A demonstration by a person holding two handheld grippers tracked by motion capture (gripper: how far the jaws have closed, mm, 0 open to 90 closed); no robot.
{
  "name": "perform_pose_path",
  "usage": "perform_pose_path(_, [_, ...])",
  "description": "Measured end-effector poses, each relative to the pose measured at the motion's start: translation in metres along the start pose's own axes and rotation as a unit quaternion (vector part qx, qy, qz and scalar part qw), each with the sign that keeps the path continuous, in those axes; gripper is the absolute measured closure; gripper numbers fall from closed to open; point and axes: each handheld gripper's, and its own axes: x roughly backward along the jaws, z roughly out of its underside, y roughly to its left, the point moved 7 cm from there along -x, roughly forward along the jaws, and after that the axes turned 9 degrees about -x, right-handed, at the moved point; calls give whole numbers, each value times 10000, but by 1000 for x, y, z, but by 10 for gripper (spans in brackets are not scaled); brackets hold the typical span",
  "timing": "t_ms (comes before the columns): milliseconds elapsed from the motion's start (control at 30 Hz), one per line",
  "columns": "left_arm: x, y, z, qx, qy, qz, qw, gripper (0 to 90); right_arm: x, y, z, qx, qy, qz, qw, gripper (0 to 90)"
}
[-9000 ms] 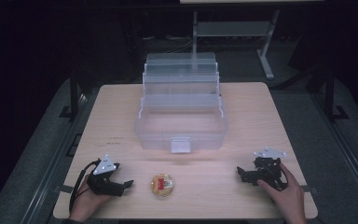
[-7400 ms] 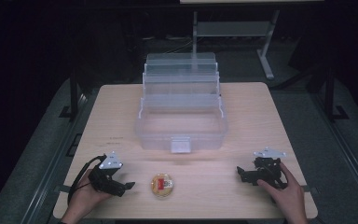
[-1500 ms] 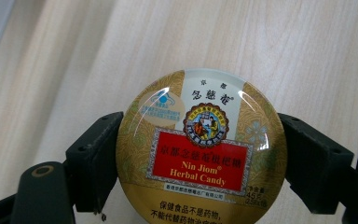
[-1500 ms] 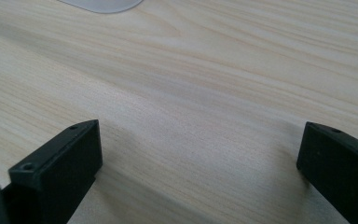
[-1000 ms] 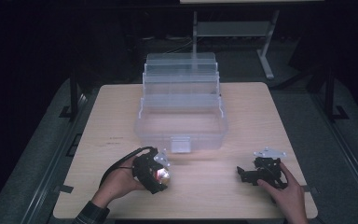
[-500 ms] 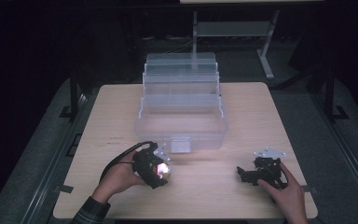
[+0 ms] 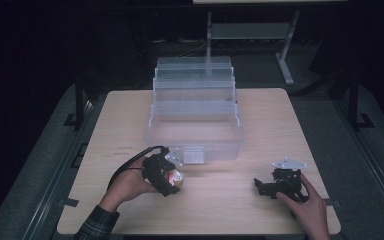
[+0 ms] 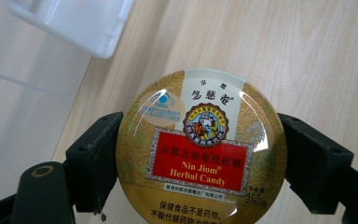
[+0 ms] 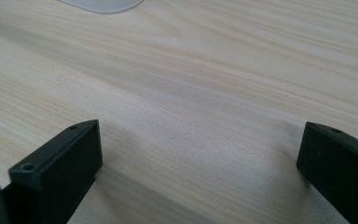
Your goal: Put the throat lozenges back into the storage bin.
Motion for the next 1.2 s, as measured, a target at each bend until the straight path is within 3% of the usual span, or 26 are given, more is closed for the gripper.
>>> perform_pose_path(500, [12, 12, -7, 134, -101, -38, 9999, 198, 0, 0, 0, 0, 0, 0, 10000, 0])
perform_pose_path(1200, [29, 28, -17, 174, -103, -82, 9998, 198, 0, 0, 0, -3, 3, -8, 10000, 0])
